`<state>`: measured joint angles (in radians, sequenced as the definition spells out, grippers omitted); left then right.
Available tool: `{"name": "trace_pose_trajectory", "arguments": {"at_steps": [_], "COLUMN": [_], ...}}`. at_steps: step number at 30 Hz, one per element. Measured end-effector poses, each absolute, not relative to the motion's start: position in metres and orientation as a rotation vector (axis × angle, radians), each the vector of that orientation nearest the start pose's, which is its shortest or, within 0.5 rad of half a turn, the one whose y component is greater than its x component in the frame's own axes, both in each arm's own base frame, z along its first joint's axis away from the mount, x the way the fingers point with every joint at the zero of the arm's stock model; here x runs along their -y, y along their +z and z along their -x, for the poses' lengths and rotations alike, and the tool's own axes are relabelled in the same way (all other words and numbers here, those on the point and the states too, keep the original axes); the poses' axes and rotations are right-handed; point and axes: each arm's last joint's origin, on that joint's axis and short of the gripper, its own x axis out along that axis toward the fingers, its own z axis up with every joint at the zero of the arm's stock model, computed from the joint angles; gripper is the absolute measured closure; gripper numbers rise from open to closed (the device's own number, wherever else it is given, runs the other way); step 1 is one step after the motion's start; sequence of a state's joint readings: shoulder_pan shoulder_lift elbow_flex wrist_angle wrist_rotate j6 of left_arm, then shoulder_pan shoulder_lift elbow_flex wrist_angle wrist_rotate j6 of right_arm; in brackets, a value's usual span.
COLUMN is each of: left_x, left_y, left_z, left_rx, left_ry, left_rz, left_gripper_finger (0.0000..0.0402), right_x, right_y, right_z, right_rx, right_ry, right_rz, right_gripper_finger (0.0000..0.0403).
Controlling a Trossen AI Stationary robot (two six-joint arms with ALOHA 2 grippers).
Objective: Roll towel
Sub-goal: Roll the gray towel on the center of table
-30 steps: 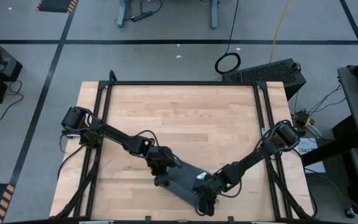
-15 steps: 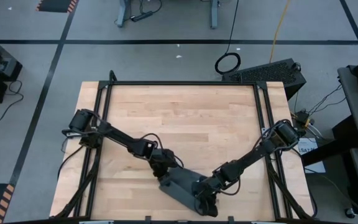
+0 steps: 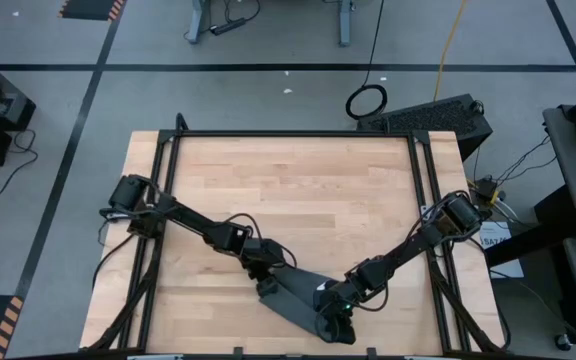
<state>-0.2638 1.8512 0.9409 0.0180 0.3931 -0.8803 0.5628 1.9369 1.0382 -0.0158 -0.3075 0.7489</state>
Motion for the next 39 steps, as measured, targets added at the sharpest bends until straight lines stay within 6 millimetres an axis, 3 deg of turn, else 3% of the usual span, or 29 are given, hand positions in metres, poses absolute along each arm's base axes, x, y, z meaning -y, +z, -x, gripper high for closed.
{"name": "trace_pose_trajectory", "arguments": {"at_steps": [4,10,13,16,19,22,29,39], "left_x": [0.099,0.096,0.115,0.143,0.169,0.181,0.187,0.190], "left_y": [0.148,0.187,0.210,0.221,0.219,0.202,0.171,0.160], "left_z": [-0.325,-0.301,-0.294,-0.289,-0.286,-0.286,-0.292,-0.292], "left_rx": [-1.114,-1.051,-0.872,-0.714,-0.605,-0.639,-0.712,-0.721], "left_ry": [-0.246,-0.345,-0.460,-0.569,-0.583,-0.473,-0.422,-0.413], "left_rz": [0.730,0.400,0.208,0.042,-0.092,-0.139,-0.217,-0.320], "left_gripper_finger": [0.0232,0.0231,0.0230,0.0224,0.0204,0.0176,0.0129,0.0127], "right_x": [-0.202,-0.198,-0.195,-0.191,-0.187,-0.183,-0.176,-0.175], "right_y": [0.120,0.119,0.119,0.119,0.119,0.119,0.119,0.119], "right_z": [-0.312,-0.314,-0.316,-0.318,-0.320,-0.323,-0.327,-0.327], "right_rx": [-1.181,-1.173,-1.170,-1.174,-1.169,-1.166,-1.170,-1.177], "right_ry": [0.410,0.411,0.402,0.405,0.400,0.405,0.414,0.432], "right_rz": [-0.526,-0.509,-0.513,-0.525,-0.527,-0.531,-0.553,-0.560], "right_gripper_finger": [0.0400,0.0401,0.0401,0.0401,0.0401,0.0401,0.0401,0.0401]}}
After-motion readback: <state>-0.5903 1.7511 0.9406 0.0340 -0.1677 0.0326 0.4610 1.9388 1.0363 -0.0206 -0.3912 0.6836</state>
